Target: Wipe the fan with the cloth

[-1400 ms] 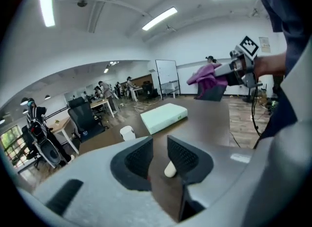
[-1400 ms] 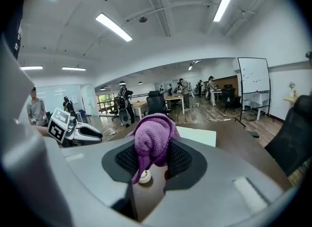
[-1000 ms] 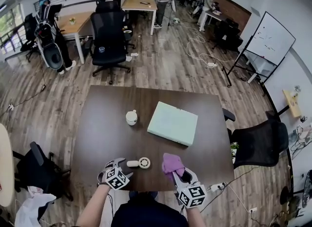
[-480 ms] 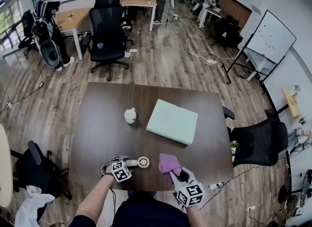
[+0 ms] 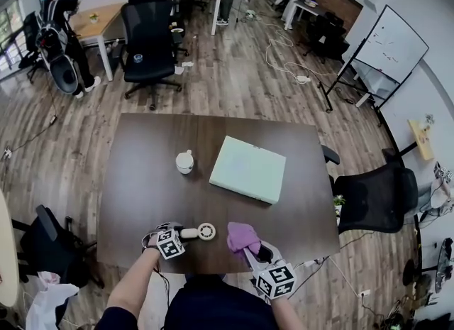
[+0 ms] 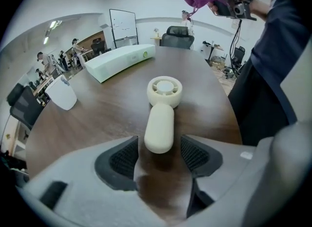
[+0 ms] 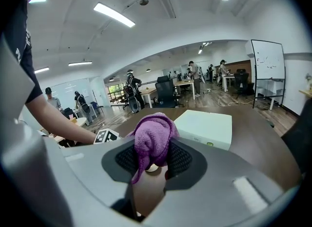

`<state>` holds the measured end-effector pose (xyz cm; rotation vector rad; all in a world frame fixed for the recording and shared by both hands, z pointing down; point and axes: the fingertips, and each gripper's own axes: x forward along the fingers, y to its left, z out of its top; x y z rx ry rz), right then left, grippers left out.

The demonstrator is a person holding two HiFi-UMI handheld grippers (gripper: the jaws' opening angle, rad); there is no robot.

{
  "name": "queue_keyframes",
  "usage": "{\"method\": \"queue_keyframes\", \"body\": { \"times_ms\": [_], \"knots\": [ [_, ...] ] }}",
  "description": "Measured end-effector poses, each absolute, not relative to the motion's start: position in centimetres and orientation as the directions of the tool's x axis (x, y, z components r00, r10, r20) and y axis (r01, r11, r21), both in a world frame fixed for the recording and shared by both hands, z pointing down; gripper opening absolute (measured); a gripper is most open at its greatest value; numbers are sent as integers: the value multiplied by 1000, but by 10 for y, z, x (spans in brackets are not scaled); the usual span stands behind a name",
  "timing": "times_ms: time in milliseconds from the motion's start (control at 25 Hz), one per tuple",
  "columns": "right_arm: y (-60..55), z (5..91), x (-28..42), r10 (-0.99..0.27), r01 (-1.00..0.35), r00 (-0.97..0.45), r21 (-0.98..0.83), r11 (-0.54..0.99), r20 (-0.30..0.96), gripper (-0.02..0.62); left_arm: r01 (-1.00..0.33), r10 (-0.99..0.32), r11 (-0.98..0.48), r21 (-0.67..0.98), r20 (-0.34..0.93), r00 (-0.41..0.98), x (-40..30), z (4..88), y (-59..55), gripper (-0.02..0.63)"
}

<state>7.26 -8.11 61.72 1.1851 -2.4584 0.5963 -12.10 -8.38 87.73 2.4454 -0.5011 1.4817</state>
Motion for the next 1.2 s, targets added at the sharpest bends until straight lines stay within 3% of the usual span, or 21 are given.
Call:
{"method": "queue_keyframes", "body": {
  "times_ms": [360, 800, 1200],
  "knots": [
    [-78, 624, 73, -646, -803, -583, -226, 552, 492, 127, -420, -185, -907, 40, 858, 480, -116, 883, -84, 266],
    [-77, 640, 66, -615, -792, -593, -240, 561, 520, 127, -471, -213, -878, 80, 817, 536, -112, 882, -81, 195],
    [-80, 726, 61, -527, -802, -562, -261, 538, 638, 127, -476, -198, -875, 91, 829, 523, -111, 884, -82, 193]
  ]
}}
